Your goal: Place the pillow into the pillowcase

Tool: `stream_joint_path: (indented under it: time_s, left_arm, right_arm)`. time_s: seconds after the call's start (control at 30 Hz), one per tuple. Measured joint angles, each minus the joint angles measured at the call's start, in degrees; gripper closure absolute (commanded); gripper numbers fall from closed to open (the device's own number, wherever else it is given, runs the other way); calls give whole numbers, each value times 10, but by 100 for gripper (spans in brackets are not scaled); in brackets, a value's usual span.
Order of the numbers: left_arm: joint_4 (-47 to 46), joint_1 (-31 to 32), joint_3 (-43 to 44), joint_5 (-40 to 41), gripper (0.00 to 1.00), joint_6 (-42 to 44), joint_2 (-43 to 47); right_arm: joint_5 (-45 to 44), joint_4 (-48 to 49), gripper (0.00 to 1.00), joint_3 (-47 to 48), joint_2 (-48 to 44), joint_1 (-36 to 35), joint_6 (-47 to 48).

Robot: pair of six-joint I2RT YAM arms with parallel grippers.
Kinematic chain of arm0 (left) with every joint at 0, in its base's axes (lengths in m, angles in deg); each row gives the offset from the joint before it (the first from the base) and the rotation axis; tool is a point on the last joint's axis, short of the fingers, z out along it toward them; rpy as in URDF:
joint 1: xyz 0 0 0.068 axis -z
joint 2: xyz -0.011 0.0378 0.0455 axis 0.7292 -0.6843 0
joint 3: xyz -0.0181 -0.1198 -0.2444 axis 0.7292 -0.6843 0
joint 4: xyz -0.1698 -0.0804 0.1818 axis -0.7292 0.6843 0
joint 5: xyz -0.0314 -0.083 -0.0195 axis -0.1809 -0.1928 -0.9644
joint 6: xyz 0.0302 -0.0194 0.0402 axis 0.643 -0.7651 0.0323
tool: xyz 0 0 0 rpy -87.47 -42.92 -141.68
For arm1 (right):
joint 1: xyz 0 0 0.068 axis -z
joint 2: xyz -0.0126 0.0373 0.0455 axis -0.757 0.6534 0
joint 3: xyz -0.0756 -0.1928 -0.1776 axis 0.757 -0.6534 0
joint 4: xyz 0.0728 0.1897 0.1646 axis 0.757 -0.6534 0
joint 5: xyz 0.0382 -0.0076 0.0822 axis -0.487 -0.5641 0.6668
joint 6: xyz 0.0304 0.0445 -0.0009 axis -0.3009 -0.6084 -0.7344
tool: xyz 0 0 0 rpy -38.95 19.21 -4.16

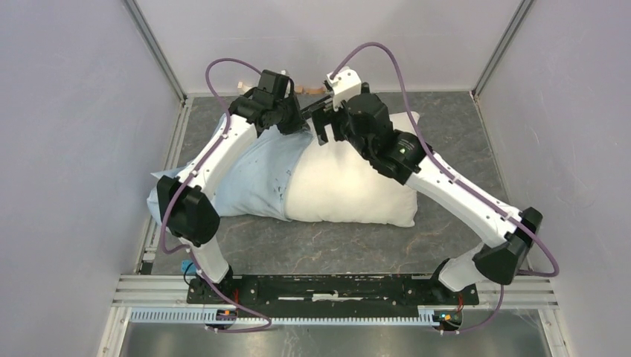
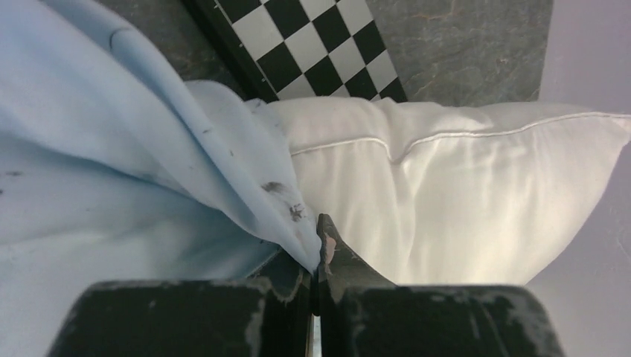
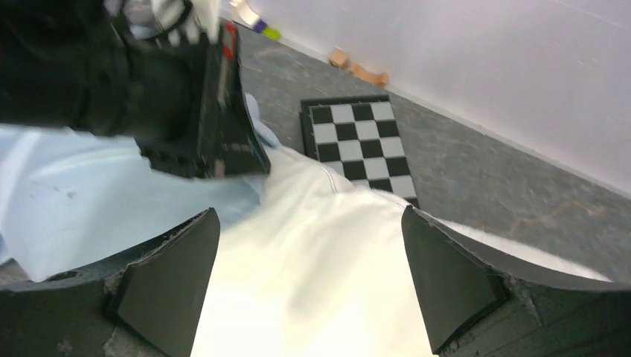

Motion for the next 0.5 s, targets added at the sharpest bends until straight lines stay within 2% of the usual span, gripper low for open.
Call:
stream_joint_path:
  time_s: [0.13, 0.23, 0.3, 0.37, 0.43, 0.5]
  left_arm:
    - [-7, 0, 24, -7, 71, 10, -9]
    - [-14, 0, 39, -17, 42, 19, -7]
    - [-24, 2, 37, -23, 26, 26, 2]
    - [-29, 9, 18, -22, 15, 33, 28]
    - [-25, 23, -22, -5, 8, 41, 80]
    - [-18, 41, -62, 23, 6, 48, 135]
  right_arm:
    - [-35, 18, 2, -112, -64, -20, -2]
    - [-47, 34, 2, -238, -105, -42, -18]
    - [-45, 48, 2, -314, -110, -52, -29]
    - [-45, 63, 2, -363, -104, -51, -38]
    - [-43, 80, 9, -376, -95, -45, -45]
    - [-34, 105, 25, -376, -91, -38, -51]
